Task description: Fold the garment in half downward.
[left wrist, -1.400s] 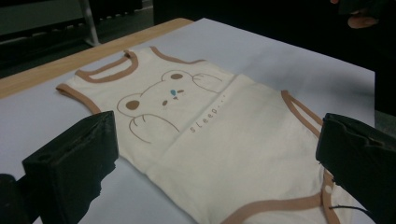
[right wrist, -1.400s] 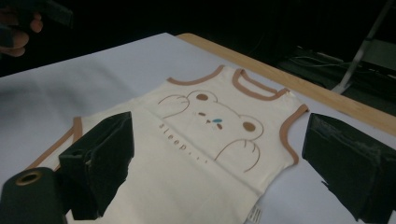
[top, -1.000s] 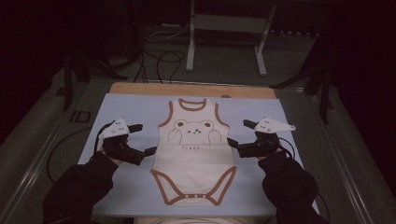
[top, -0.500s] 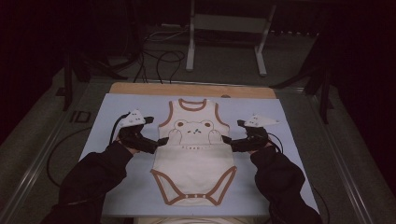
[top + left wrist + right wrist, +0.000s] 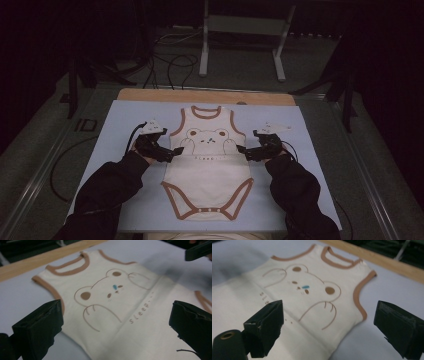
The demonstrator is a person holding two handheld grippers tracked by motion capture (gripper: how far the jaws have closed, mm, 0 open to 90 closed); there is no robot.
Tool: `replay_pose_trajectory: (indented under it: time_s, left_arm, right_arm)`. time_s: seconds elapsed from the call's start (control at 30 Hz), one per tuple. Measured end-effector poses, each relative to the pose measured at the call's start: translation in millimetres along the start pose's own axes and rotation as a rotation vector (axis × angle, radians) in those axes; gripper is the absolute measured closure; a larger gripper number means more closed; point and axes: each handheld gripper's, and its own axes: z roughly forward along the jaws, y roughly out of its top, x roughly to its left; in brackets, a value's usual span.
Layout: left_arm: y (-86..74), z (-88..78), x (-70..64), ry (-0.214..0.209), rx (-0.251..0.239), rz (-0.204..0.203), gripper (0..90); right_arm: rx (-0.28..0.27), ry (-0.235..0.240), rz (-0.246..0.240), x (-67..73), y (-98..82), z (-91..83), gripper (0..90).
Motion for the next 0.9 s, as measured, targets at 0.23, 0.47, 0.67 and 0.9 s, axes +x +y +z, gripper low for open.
replay_pose_trajectory:
  time_s: [0.23,0.47,0.67,0.9]
  left_arm:
    - [-8.3,13.6,7.1,0.018,0.053,-0.024,0.2]
    - [-16.6,23.9,11.3,-0.011,0.129,-0.055,0.3]
    - [-22.3,31.9,13.2,0.005,0.200,-0.055,0.4]
    - [-27.7,38.0,16.5,0.037,0.262,-0.067,7.7]
  right_arm:
    - [0.022,-0.017,0.027,-6.4,-5.9,9.8,9.1]
    - [0.076,-0.016,0.064,-10.3,-13.3,19.9,9.1]
    - [0.132,-0.019,0.055,-10.9,-20.8,30.3,14.5]
    - [0.166,-0.025,0.055,-12.4,-26.5,38.0,19.2]
